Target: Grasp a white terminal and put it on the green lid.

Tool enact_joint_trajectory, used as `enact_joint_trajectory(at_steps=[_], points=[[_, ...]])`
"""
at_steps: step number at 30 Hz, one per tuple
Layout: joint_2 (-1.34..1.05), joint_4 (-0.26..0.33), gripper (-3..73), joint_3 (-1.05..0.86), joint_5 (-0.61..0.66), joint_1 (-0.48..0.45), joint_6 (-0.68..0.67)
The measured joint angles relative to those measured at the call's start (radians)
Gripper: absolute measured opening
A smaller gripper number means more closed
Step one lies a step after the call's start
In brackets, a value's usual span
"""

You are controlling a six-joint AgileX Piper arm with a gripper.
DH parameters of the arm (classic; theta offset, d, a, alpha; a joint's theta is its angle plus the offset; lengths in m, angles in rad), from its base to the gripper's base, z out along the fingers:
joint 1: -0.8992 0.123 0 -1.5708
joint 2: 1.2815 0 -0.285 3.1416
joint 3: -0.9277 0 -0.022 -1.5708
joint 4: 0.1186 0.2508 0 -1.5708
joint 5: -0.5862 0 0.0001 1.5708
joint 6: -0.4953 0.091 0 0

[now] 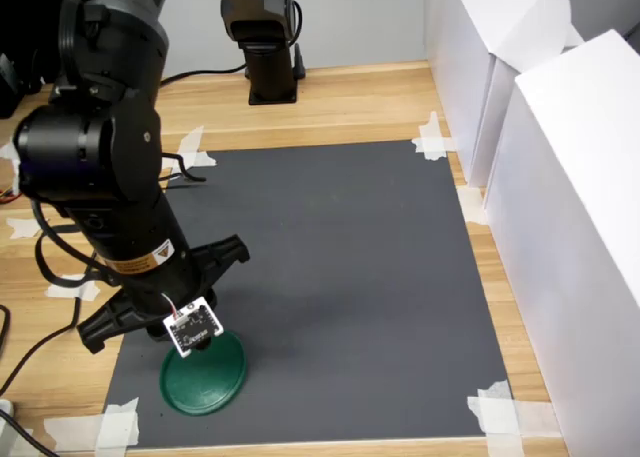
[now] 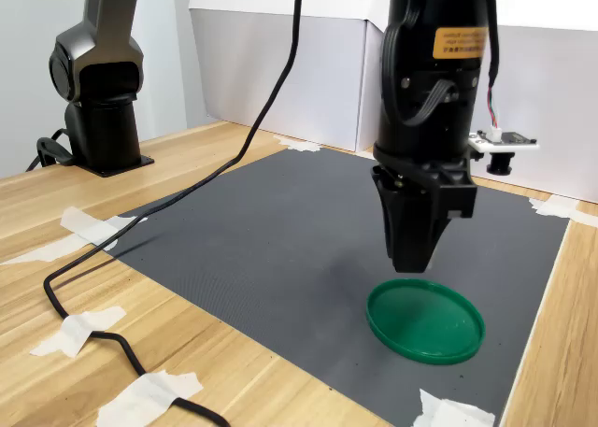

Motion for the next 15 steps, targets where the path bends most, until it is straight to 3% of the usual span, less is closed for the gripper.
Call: enact_joint_trajectory(at_steps=[6, 15], points=[[0.009, -0.005, 9.6, 0.000, -0.061, -0.002, 0.002], [0.041, 0.001, 10.8, 0.001, -0.056, -0.002, -0.006]])
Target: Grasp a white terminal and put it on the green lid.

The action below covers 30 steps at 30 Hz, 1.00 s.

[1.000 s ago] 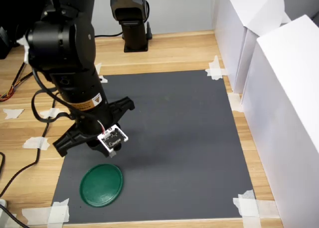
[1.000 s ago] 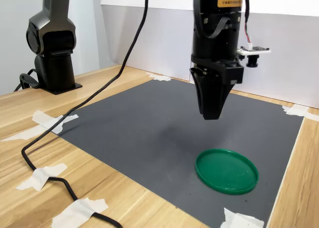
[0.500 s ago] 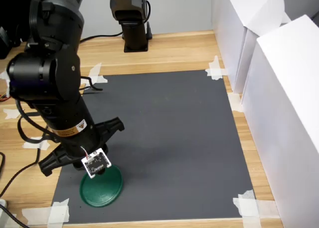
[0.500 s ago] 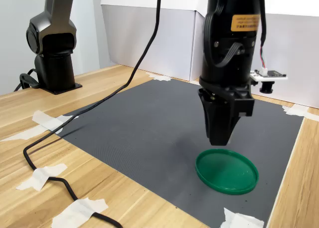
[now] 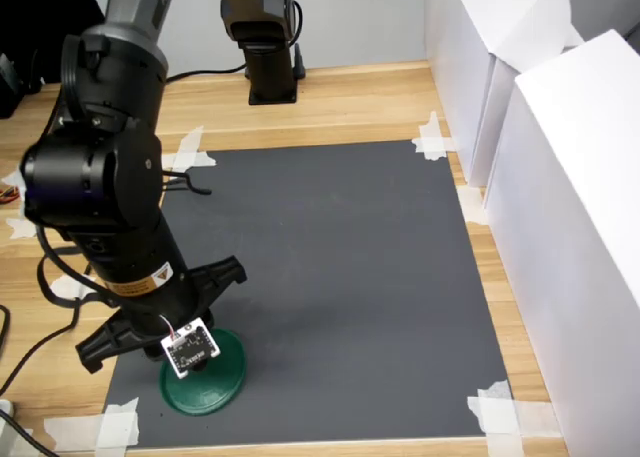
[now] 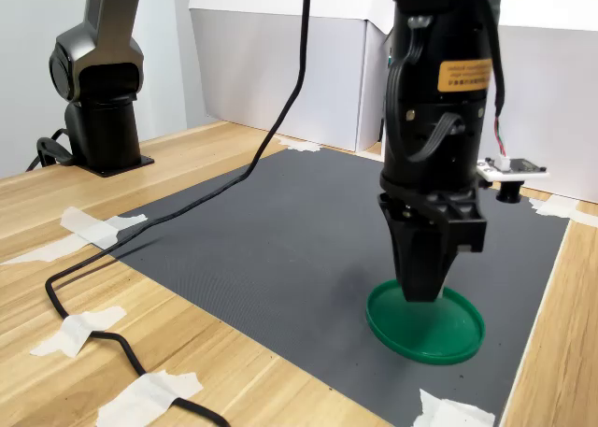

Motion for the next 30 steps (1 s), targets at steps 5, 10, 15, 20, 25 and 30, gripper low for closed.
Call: enact_joint_trajectory(at_steps=[5, 10, 15, 20, 25, 30], points=[[0.008, 0.001, 17.9, 0.000, 0.000, 0.000, -0.018], [0.009, 0.001, 32.7, 0.000, 0.000, 0.000, -0.029], [0.006, 0.002, 48.4, 0.000, 0.005, 0.000, -0.030], [-0.053, 0.034, 53.8, 0.000, 0.006, 0.000, -0.030], [-0.176, 0.079, 50.6, -0.008, -0.001, 0.000, -0.006], [-0.308, 0.106, 34.8, -0.114, -0.072, 0.000, 0.005]])
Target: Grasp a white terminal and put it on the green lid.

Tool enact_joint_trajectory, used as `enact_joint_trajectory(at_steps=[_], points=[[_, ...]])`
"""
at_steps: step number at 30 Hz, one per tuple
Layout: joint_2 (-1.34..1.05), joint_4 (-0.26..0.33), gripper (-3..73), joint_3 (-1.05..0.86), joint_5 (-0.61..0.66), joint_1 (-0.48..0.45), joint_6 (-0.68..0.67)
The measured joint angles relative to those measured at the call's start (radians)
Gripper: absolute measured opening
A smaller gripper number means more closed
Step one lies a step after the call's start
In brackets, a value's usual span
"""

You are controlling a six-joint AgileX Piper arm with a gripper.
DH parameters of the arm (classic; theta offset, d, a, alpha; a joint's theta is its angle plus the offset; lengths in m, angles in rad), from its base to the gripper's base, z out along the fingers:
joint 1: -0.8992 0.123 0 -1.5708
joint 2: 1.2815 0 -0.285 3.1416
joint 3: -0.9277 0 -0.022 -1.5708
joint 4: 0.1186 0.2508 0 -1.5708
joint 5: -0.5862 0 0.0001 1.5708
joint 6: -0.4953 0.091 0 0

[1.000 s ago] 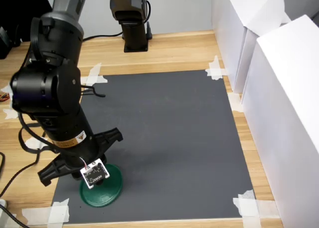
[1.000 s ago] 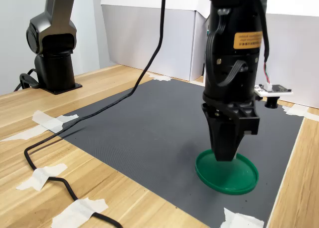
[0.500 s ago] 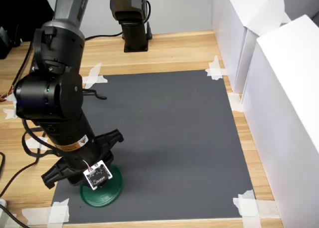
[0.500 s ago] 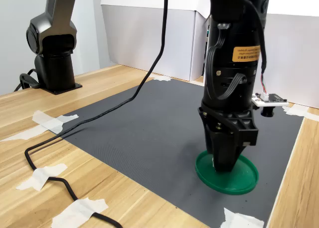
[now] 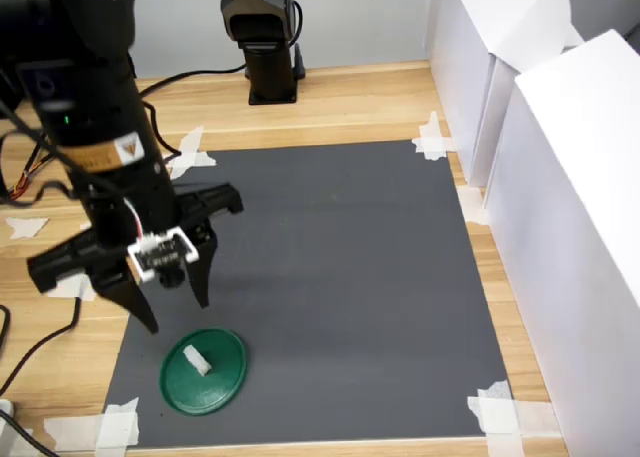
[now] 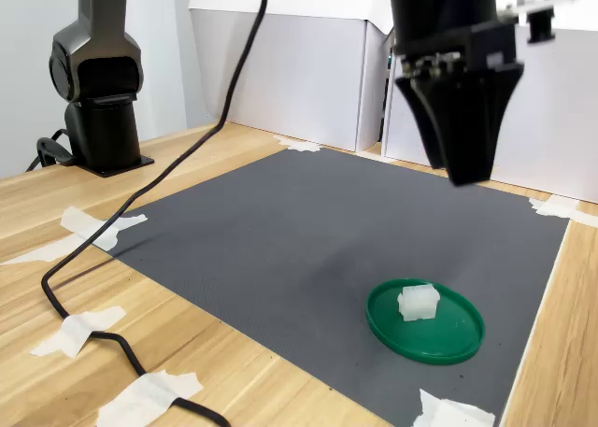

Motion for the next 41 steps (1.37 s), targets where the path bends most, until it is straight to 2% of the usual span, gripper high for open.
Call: enact_joint_trajectory(at_steps=[6, 9, 18, 24, 34, 41], points=[[-0.161, 0.023, 6.3, -0.201, -0.115, 0.000, 0.009], [-0.258, 0.026, 0.3, -0.304, -0.199, 0.000, 0.062], [-0.582, 0.043, -1.6, -0.634, -0.378, 0.000, 0.334], [-0.783, 0.079, -1.6, -0.874, -0.482, 0.000, 0.381], [-1.076, 0.081, -1.6, -1.245, -0.578, 0.000, 0.501], [-1.218, 0.079, -1.6, -1.421, -0.613, 0.000, 0.516]])
